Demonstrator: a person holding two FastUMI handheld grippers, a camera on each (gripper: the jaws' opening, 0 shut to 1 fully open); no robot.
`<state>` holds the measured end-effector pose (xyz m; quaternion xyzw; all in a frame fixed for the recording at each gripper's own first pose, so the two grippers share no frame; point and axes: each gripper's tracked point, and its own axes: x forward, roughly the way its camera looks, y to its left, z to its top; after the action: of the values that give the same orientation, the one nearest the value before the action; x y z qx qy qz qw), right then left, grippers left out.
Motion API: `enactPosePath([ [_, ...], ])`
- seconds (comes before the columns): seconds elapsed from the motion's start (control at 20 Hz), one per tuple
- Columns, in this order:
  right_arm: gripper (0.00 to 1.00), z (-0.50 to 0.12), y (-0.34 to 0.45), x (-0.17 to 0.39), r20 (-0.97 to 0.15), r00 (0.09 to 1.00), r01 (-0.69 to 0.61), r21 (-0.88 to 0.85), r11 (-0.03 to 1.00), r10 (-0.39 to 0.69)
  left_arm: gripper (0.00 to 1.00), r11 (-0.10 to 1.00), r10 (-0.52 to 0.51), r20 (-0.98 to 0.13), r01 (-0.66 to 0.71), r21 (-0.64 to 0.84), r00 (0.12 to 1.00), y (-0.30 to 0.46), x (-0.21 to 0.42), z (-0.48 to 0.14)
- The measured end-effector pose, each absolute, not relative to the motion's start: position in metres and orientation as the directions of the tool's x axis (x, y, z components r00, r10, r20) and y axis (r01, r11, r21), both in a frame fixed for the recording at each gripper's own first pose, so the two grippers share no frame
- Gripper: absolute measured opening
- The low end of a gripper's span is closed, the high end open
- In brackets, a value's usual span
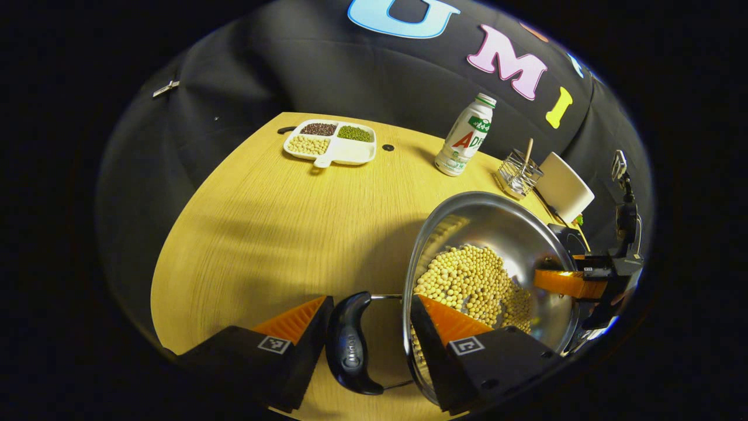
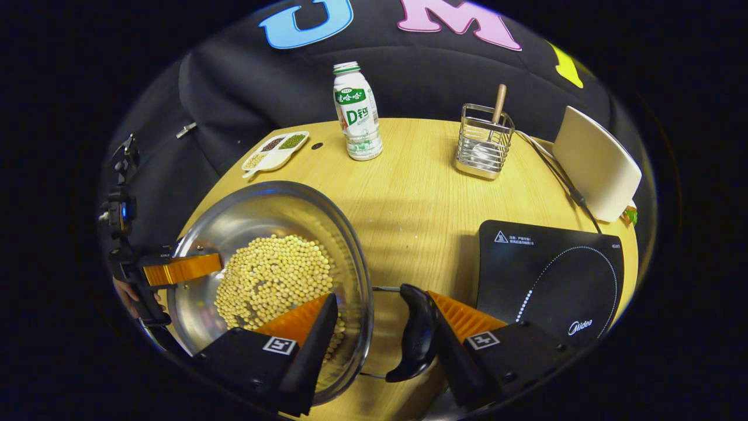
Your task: First push the handle of the pot to place it horizontally, then grasp the pot with both hands and set it on the induction cooktop.
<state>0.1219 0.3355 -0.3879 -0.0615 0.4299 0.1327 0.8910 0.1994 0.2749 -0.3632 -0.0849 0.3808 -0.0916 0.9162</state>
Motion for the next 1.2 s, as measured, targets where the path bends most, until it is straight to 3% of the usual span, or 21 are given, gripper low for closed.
enactPosePath([
  [0.15,0.73,-0.392,0.333,0.124,-0.788,0.591,-0.296,-0.014,0.955,0.172,0.7,0.971,-0.23,-0.706,0.105,-0.216,0.67,0.272,0.198,-0.368],
  [0.2,0.73,-0.39,0.333,0.123,-0.789,0.591,-0.293,-0.014,0.956,0.169,0.68,0.97,-0.232,-0.707,0.108,-0.217,0.669,0.273,0.197,-0.367],
  [0.3,0.74,-0.393,0.335,0.123,-0.794,0.583,-0.284,-0.001,0.959,0.172,0.67,0.969,-0.233,-0.713,0.096,-0.228,0.661,0.276,0.195,-0.366],
  [0.65,0.58,-0.395,0.339,0.117,-0.807,0.554,-0.276,0.051,0.96,0.203,0.64,0.965,-0.249,-0.734,0.095,-0.246,0.632,0.275,0.189,-0.369],
  [0.7,0.62,-0.393,0.338,0.115,-0.805,0.558,-0.276,0.049,0.96,0.202,0.64,0.966,-0.244,-0.732,0.092,-0.243,0.636,0.276,0.189,-0.368],
  [0.8,0.58,-0.393,0.339,0.117,-0.793,0.575,-0.278,0.04,0.96,0.2,0.63,0.967,-0.24,-0.732,0.088,-0.24,0.638,0.277,0.189,-0.367],
  [0.85,0.62,-0.393,0.339,0.115,-0.791,0.577,-0.278,0.04,0.96,0.2,0.64,0.967,-0.237,-0.733,0.087,-0.238,0.638,0.277,0.188,-0.367],
  [1.2,0.62,-0.382,0.341,0.101,-0.785,0.582,-0.3,0.037,0.953,0.214,0.61,0.973,-0.215,-0.726,0.077,-0.219,0.654,0.278,0.189,-0.362],
])
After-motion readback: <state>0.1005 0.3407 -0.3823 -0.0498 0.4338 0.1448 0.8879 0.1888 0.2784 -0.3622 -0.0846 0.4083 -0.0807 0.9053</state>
